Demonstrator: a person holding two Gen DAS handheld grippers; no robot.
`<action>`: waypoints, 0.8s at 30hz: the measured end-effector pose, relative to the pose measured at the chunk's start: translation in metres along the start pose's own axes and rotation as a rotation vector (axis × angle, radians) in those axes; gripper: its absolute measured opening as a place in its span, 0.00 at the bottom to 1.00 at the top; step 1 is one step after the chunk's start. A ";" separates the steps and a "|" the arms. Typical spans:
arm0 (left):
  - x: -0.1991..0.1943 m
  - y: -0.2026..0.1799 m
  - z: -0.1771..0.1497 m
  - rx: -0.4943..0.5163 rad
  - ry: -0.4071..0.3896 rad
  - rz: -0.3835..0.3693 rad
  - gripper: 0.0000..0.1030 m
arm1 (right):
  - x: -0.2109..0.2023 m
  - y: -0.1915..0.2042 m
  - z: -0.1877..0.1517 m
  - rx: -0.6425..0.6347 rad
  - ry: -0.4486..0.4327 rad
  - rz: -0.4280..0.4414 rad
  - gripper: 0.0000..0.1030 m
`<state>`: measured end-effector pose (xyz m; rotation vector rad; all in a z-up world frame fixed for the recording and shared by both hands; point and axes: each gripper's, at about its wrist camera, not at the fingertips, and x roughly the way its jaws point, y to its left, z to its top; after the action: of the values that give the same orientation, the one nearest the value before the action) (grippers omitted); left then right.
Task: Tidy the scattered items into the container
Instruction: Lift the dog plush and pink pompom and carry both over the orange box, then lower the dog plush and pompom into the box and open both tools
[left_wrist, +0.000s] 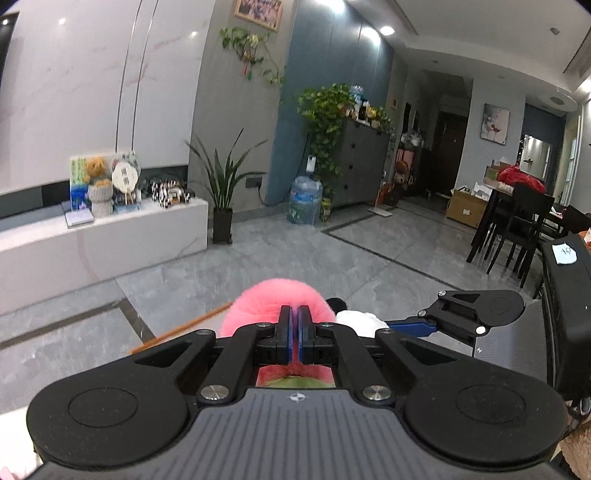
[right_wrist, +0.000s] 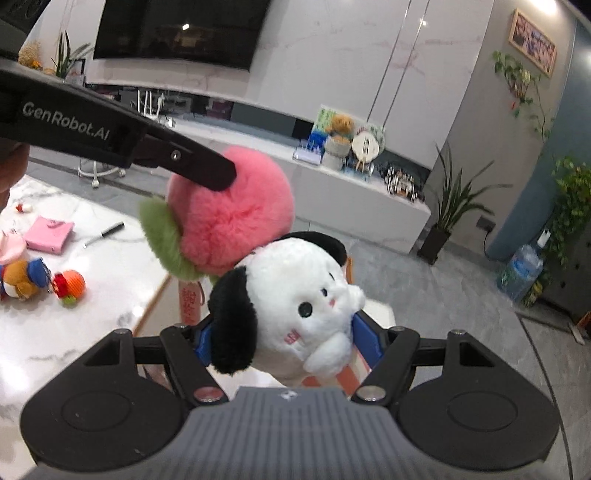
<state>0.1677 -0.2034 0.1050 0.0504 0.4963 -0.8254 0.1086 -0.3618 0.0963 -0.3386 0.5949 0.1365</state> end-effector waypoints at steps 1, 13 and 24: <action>0.006 0.002 -0.003 -0.010 0.011 0.002 0.02 | 0.006 0.001 -0.003 -0.006 0.015 0.001 0.72; 0.062 0.021 -0.029 -0.036 0.171 0.045 0.02 | 0.063 -0.001 -0.016 -0.036 0.145 0.005 0.72; 0.087 0.029 -0.057 -0.063 0.291 0.064 0.02 | 0.088 0.004 -0.024 -0.074 0.220 0.019 0.72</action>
<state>0.2151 -0.2303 0.0118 0.1289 0.7912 -0.7423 0.1675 -0.3639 0.0265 -0.4232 0.8120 0.1411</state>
